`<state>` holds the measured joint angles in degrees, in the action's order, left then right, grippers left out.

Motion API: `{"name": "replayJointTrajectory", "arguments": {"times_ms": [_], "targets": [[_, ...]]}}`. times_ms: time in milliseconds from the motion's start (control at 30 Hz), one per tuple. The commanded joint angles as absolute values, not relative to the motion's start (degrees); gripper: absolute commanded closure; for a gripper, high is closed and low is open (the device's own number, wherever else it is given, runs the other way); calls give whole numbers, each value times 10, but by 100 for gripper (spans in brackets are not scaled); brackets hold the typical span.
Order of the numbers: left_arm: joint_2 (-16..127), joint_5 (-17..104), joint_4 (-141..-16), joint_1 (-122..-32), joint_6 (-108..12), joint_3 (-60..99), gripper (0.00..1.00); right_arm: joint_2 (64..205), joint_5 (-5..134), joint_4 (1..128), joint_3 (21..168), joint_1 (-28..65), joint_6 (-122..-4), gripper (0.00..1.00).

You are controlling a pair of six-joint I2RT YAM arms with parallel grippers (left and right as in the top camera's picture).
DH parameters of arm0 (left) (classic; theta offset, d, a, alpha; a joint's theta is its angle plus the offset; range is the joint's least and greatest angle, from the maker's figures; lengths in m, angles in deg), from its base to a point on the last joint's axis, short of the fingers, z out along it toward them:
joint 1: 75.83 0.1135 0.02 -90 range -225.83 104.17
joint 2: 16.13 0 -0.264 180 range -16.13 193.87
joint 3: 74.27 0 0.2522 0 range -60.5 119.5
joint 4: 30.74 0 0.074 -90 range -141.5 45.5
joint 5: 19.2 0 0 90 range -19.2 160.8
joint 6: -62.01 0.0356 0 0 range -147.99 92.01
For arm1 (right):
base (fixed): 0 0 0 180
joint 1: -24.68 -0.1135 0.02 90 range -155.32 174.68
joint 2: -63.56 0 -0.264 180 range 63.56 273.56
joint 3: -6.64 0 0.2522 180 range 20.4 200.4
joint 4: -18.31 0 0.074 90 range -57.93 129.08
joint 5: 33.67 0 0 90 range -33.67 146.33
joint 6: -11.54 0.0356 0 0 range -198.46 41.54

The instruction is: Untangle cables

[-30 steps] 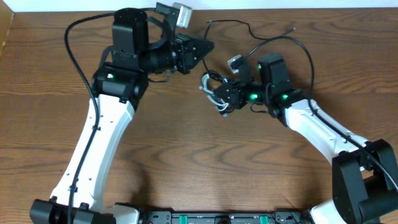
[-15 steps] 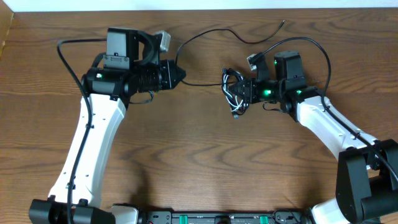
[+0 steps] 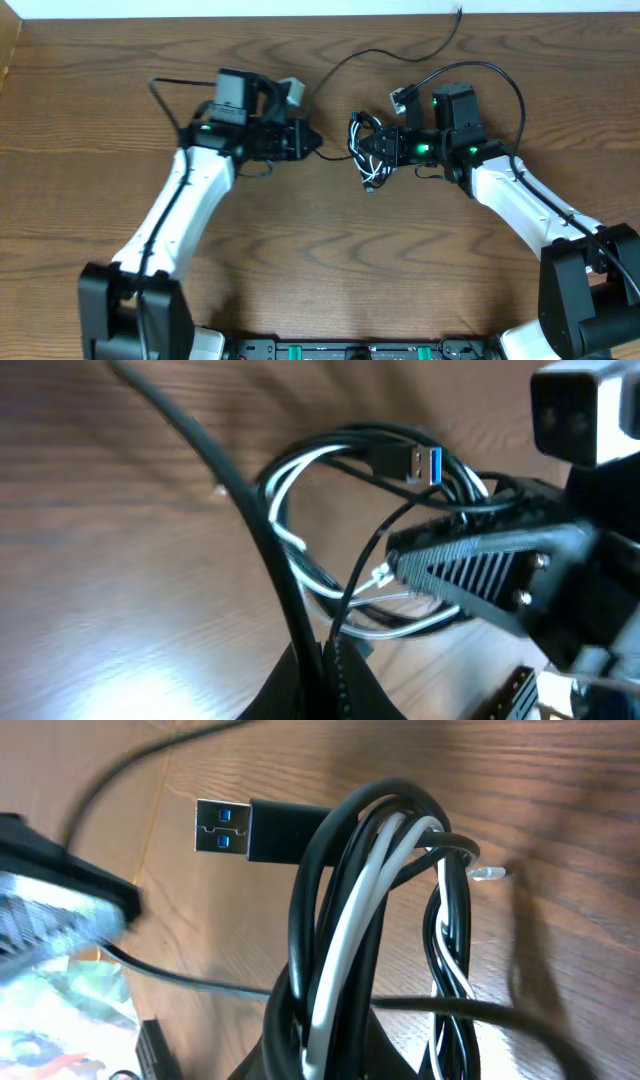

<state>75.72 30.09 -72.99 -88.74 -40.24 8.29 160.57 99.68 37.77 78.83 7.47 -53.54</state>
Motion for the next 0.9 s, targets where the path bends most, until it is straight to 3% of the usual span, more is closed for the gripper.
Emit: {"name": "replayJointTrajectory", "arguments": {"times_ms": [0, 533, 567, 600, 667, 767, 867], "targets": [[805, 288, -691, -931, -438, 78, 93, 1604, 1018, 374, 794, 70, -524, 99], [884, 288, -627, -972, -459, 78, 92, 1604, 988, 376, 794, 73, -472, 99], [884, 288, -626, -975, -459, 78, 89, 1604, 985, 376, 794, 73, -467, 99], [884, 288, -626, -976, -459, 78, 70, 1604, 982, 376, 794, 74, -457, 99], [884, 288, -626, -973, -459, 78, 59, 1604, 982, 376, 794, 74, -454, 99], [884, 295, -631, -964, -457, 79, 45, 1604, 982, 376, 794, 74, -446, 99], [883, 297, -642, -949, -444, 79, 42, 1604, 972, 379, 794, 74, -434, 99]]}}
